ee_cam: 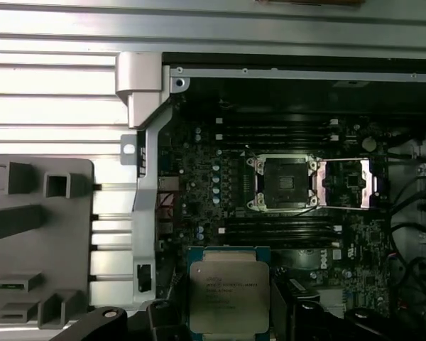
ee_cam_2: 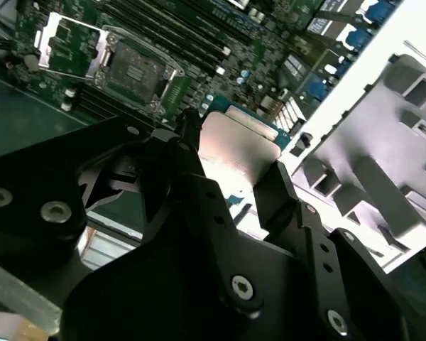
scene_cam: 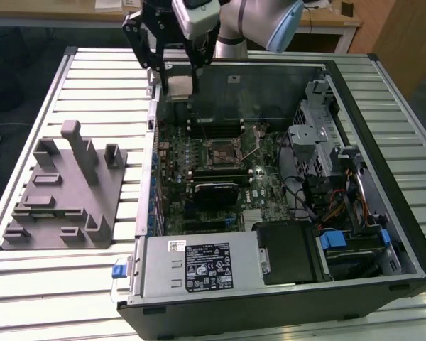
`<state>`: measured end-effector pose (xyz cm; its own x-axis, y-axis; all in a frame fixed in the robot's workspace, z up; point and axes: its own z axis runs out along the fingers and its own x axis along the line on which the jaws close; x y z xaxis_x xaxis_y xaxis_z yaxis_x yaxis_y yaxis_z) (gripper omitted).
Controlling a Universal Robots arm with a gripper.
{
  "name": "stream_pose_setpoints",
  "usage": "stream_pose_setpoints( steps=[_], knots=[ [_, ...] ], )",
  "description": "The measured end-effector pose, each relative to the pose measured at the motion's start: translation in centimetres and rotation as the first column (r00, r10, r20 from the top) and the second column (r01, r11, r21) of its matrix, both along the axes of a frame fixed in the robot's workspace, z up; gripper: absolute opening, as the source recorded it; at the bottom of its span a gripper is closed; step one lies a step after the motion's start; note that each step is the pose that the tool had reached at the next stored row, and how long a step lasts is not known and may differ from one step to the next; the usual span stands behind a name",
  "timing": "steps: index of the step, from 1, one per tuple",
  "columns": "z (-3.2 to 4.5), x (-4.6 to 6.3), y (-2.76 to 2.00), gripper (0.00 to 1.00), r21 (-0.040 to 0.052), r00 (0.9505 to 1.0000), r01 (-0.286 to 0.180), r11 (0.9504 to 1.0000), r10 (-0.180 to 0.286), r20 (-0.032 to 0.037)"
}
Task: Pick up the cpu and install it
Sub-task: 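Pick up the cpu and move it towards the insertion slot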
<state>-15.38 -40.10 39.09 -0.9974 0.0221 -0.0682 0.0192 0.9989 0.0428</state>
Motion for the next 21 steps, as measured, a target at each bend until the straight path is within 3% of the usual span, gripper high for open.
stream_pose_setpoints(
  steps=[6, 21],
  knots=[
    [-0.51, 2.1, 0.0, 0.54, -0.0001, 1.0, 0.0, 1.0, 0.0, -0.0028],
    [-3.22, 6.3, 0.39, 0.54, 0.0001, 0.9999, 0.0, 1.0, 0.0, -0.0107]
  ],
)
